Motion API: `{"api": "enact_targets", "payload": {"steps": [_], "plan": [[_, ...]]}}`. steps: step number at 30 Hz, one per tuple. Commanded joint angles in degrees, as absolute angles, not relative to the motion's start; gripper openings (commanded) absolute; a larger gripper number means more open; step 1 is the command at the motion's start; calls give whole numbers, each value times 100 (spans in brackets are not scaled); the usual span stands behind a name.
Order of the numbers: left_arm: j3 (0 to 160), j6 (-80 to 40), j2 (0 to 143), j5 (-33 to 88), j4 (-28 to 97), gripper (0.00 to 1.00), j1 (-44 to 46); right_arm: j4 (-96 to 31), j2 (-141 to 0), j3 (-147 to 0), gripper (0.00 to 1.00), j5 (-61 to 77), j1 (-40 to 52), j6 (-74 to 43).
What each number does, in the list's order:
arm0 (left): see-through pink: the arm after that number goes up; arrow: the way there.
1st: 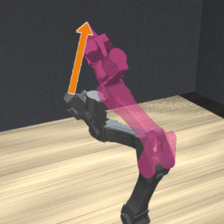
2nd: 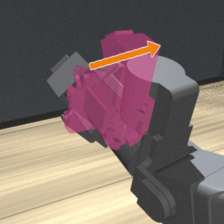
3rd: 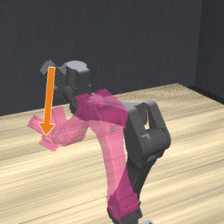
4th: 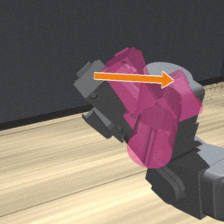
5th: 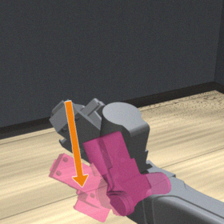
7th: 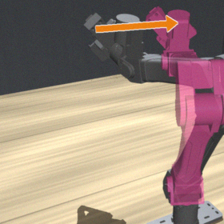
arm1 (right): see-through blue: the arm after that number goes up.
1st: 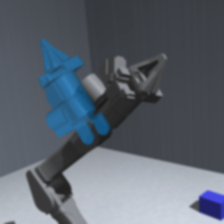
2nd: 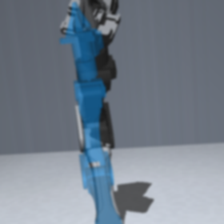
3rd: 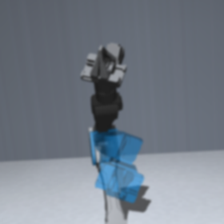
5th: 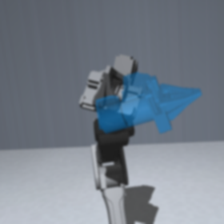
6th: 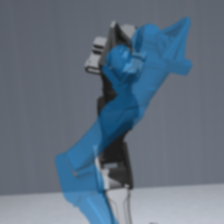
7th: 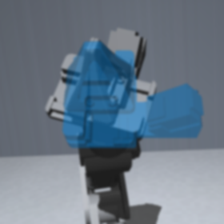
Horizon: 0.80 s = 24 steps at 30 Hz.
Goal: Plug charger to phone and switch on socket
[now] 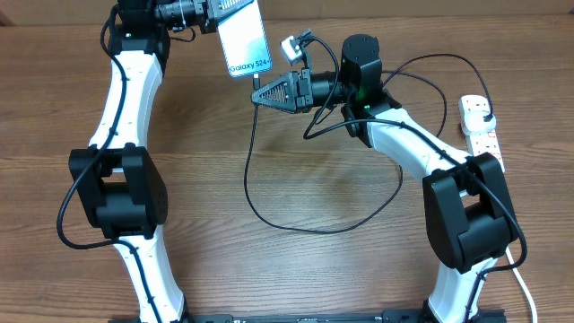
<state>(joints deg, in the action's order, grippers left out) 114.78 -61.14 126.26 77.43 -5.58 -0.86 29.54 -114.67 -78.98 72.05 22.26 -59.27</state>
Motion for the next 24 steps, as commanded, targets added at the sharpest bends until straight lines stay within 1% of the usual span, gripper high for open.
{"api": "enact_targets", "payload": {"steps": [1,12,24], "plan": [[11548,-6193,12599,7675,-580,5,-71,2967,-11489,-8020,4,7251,2257,-5848],[11548,-6193,12599,7446,-580,4,117,2967,-11489,-8020,4,7207,2314,-5848],[11548,-6187,12602,7896,-585,4,25,2967,-11489,-8020,4,7210,2307,-5846]]}}
